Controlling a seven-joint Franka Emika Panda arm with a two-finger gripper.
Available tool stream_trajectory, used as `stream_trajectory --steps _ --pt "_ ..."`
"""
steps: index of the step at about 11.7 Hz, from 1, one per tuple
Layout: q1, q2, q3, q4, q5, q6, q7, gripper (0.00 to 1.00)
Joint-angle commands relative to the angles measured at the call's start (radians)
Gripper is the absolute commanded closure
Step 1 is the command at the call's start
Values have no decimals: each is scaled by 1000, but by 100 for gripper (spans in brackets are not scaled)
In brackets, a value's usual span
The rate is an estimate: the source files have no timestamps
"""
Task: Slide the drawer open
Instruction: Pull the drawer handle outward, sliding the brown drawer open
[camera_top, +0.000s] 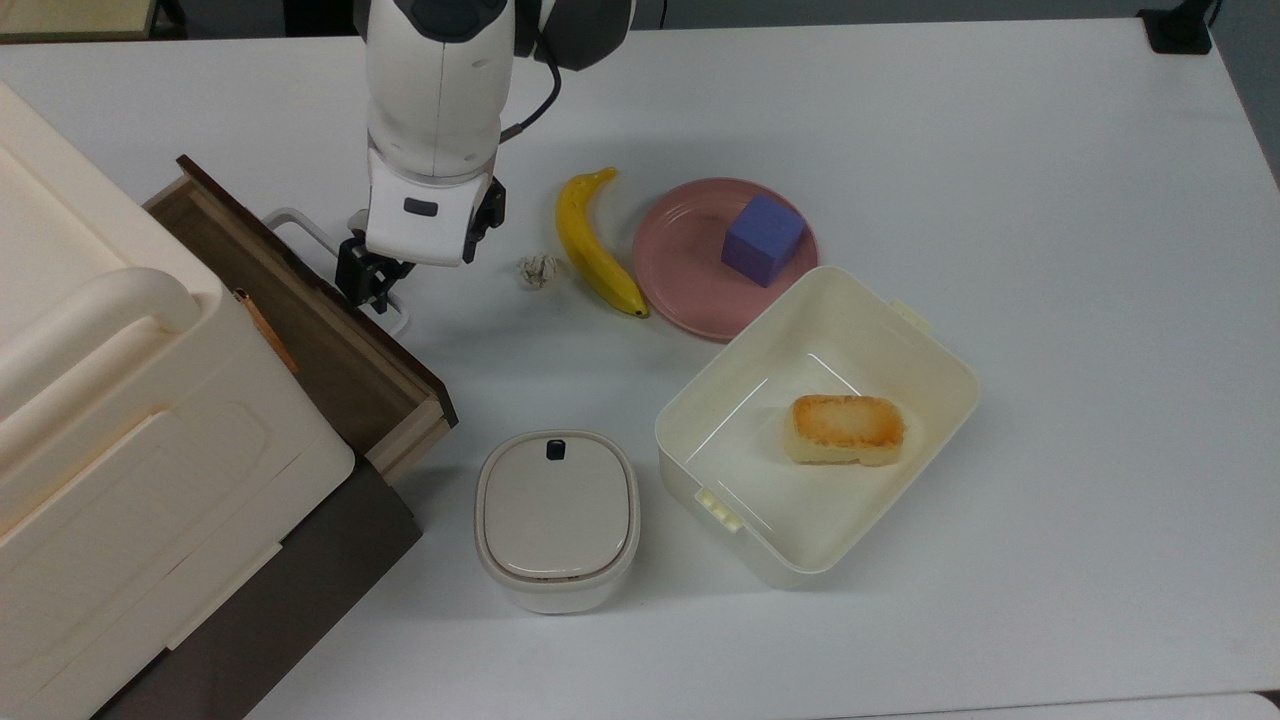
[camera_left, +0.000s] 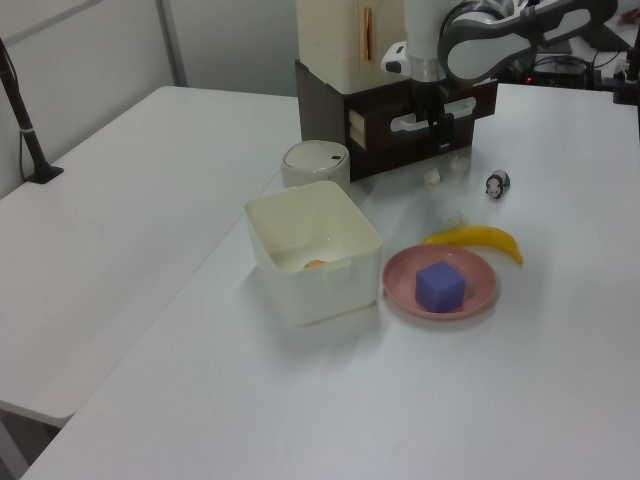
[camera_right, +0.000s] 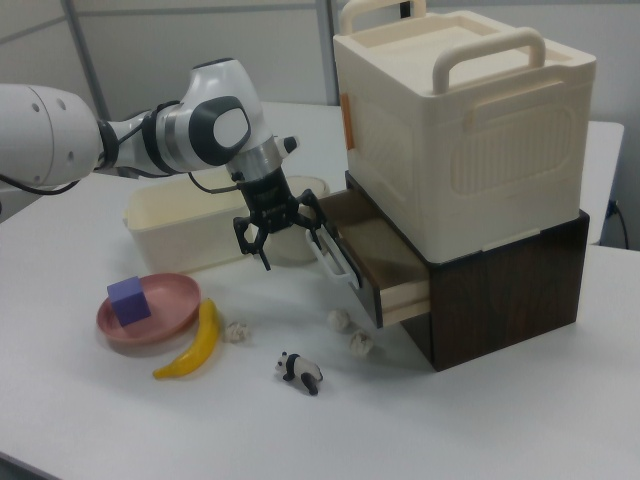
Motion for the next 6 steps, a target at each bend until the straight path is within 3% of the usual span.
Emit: stream_trajectory --steps 1,6 --pt "18 -38 24 -39 5 -79 35 0" --pt "32 -38 38 -39 6 -132 37 0"
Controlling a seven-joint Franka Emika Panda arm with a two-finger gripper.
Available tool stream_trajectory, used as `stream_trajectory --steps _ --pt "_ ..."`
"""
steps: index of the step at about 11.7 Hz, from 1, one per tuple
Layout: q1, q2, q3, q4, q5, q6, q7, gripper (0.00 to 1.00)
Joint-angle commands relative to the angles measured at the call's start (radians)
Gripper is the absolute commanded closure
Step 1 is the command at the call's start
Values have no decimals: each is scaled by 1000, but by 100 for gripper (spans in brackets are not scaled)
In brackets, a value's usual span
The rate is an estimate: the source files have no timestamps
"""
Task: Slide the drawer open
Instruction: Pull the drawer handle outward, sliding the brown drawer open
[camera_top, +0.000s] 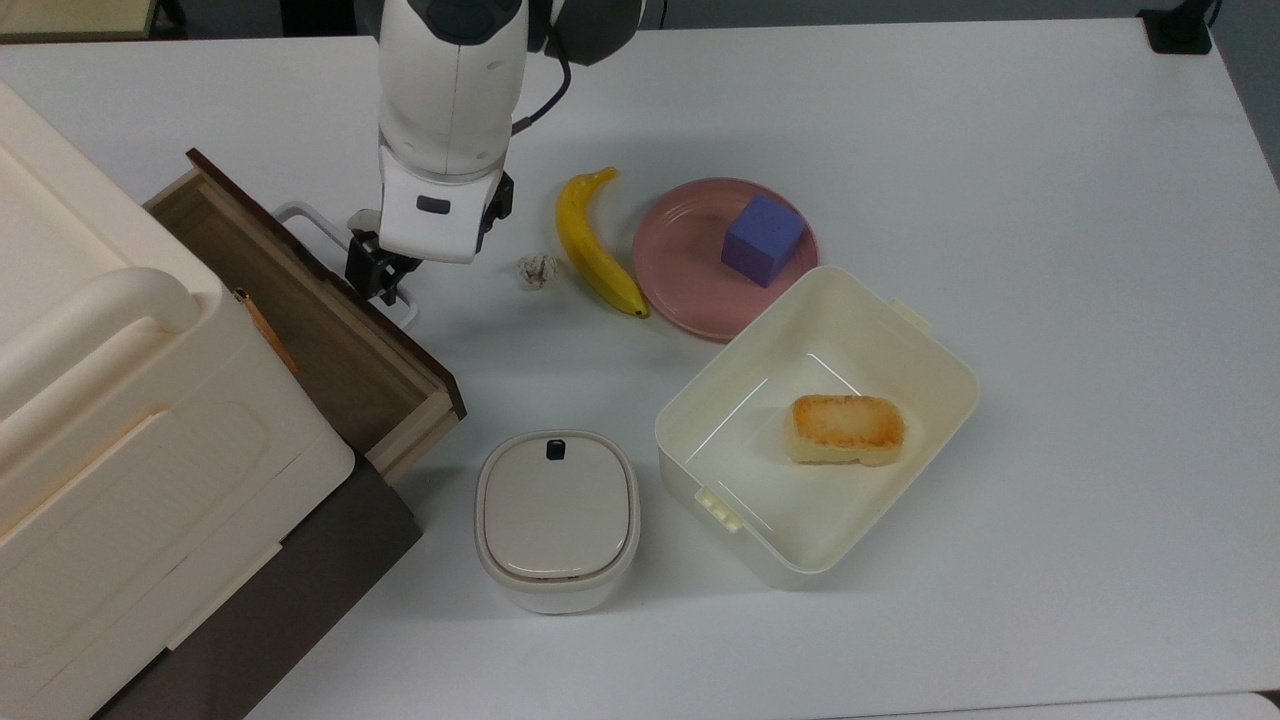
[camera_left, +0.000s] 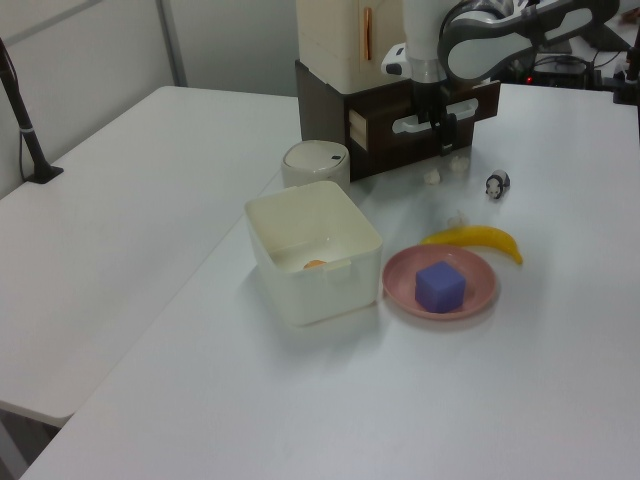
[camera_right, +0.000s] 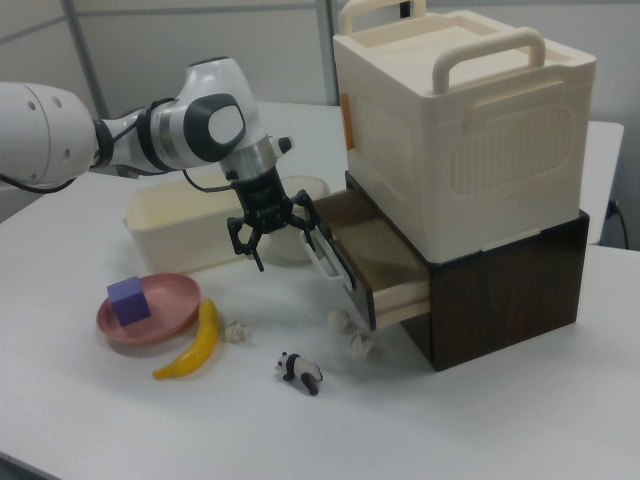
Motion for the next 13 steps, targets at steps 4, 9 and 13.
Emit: stream_trajectory --steps 4,9,13 --pt "31 -27 38 -44 14 -114 37 0" --pt "39 -33 47 -50 14 -152 38 0" --pt "44 -33 49 -50 14 -164 111 0"
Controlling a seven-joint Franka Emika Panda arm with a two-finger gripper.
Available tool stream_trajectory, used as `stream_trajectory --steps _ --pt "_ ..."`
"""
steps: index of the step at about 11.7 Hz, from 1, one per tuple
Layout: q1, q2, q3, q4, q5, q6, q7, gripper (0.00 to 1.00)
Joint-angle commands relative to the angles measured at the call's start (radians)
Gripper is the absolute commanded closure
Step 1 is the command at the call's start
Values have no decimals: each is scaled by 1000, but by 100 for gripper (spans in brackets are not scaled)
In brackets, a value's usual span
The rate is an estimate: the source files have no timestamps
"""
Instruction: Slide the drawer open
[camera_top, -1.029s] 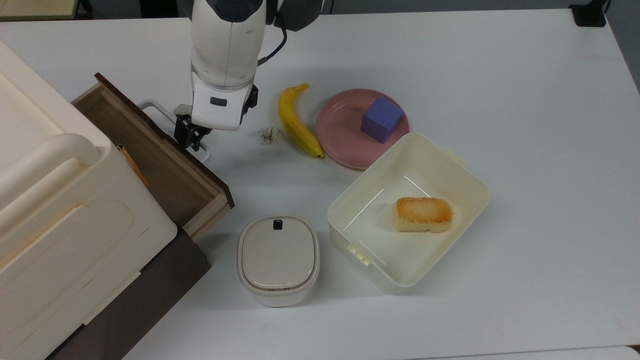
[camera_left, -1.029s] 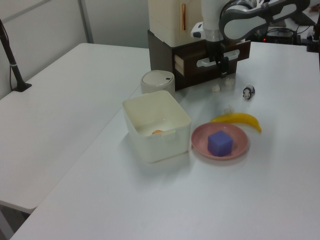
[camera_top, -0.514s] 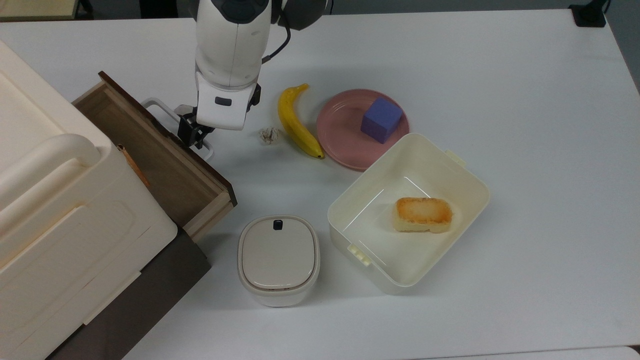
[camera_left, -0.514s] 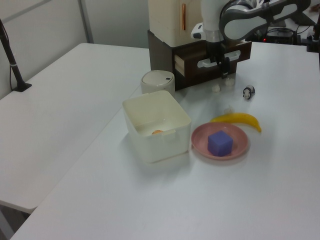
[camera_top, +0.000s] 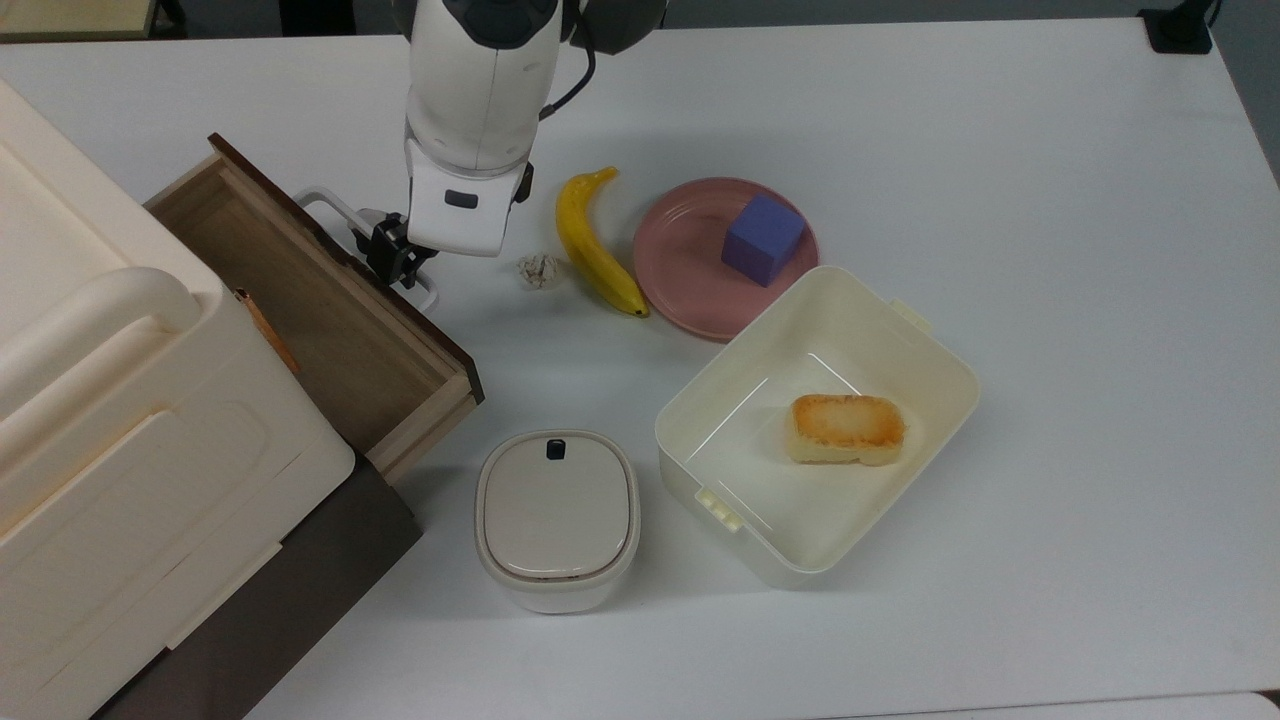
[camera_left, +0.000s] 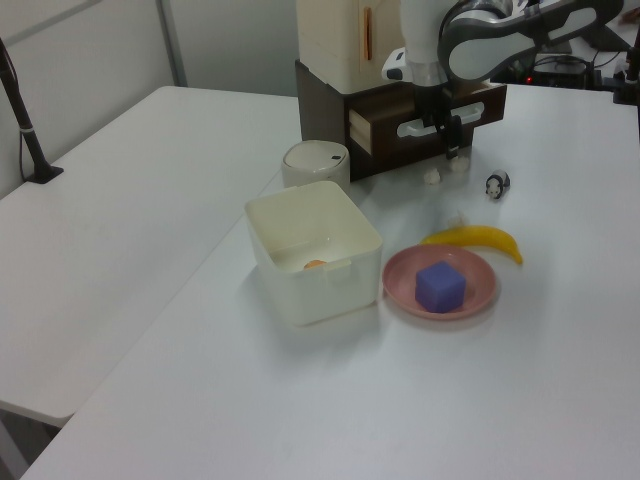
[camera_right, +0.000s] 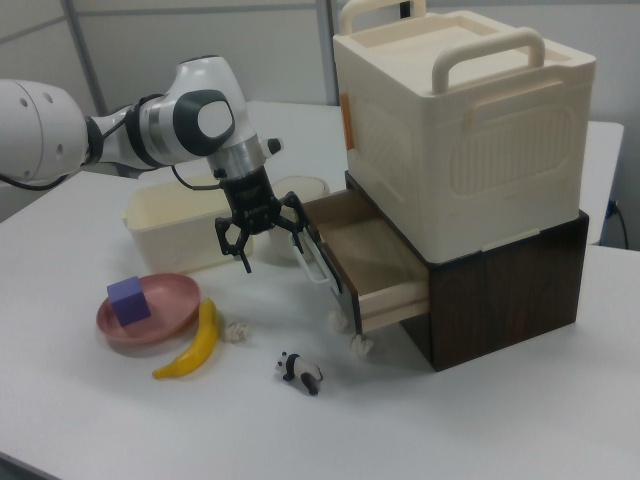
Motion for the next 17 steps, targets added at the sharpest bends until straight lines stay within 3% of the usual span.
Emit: stream_trajectory --steps 1,5,9,17 --pt "33 -23 26 -50 32 -92 84 0" --pt "24 -23 26 -22 35 -89 87 0" --pt "18 -37 24 -16 87 -91 87 0" --pt "15 -46 21 -16 87 -89 87 0"
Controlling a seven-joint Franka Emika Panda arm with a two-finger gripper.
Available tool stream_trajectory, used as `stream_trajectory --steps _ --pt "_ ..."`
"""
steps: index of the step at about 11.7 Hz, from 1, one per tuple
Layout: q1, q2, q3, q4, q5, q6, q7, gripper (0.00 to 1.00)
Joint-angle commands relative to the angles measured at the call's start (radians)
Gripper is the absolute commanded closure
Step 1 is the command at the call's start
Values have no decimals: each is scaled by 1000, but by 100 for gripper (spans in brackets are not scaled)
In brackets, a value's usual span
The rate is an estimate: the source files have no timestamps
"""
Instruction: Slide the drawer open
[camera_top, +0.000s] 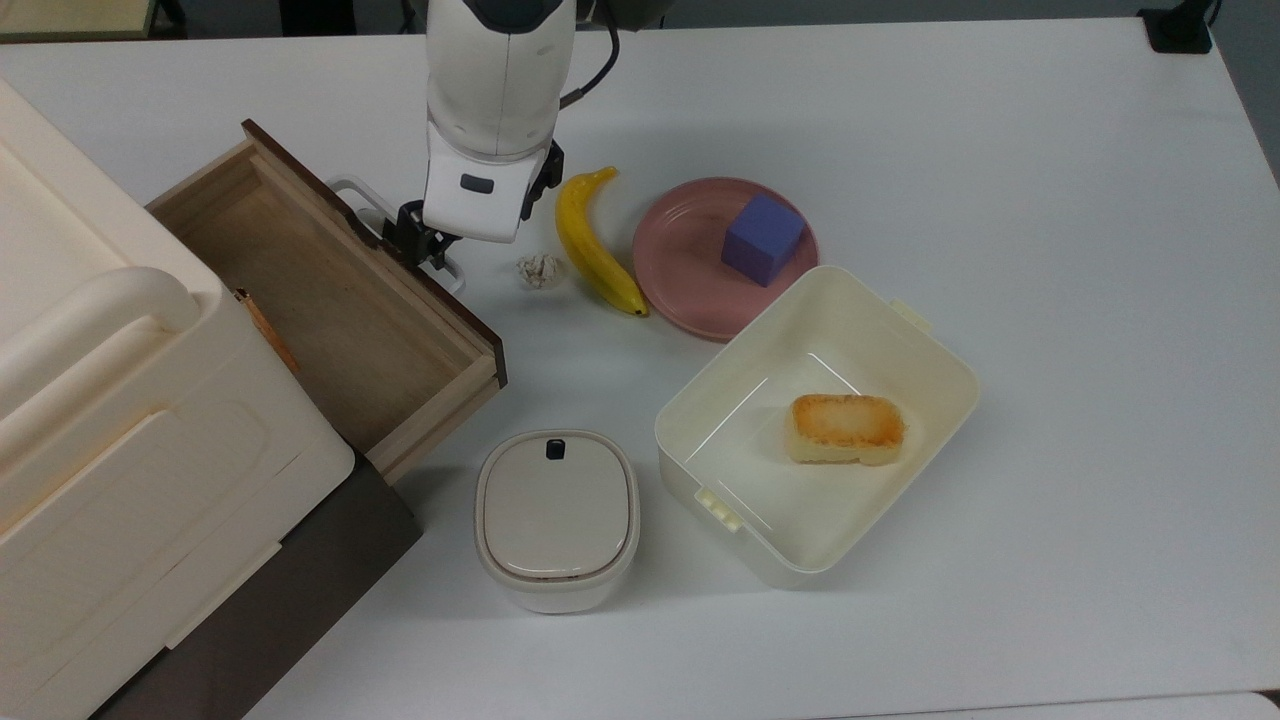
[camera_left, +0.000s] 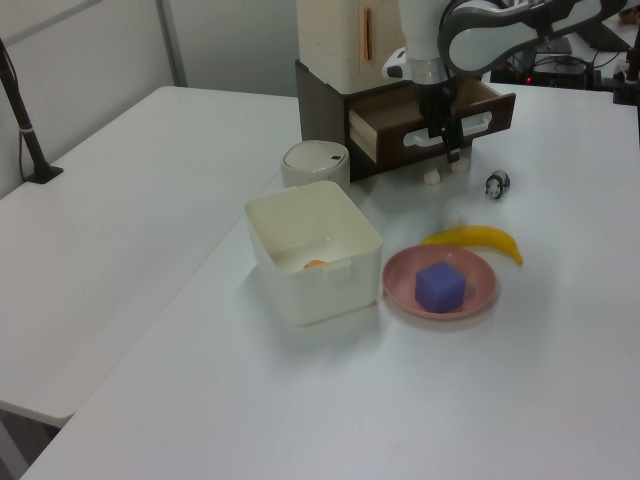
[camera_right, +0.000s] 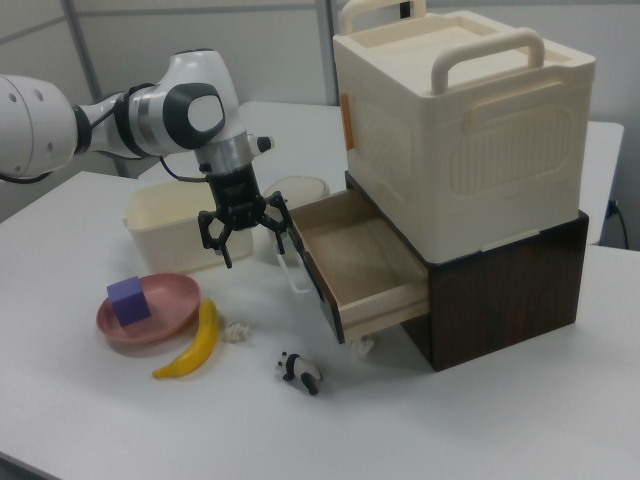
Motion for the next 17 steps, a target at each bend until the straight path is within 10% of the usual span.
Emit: stream_trajectory --steps 1,11,13,17 --pt "14 -29 -1 -22 23 -28 23 0" --pt "-69 -196 -40 21 164 -98 73 0" --pt "-72 -273 -118 22 305 -120 240 0" --pt "-72 -321 -127 36 321 -147 690 0"
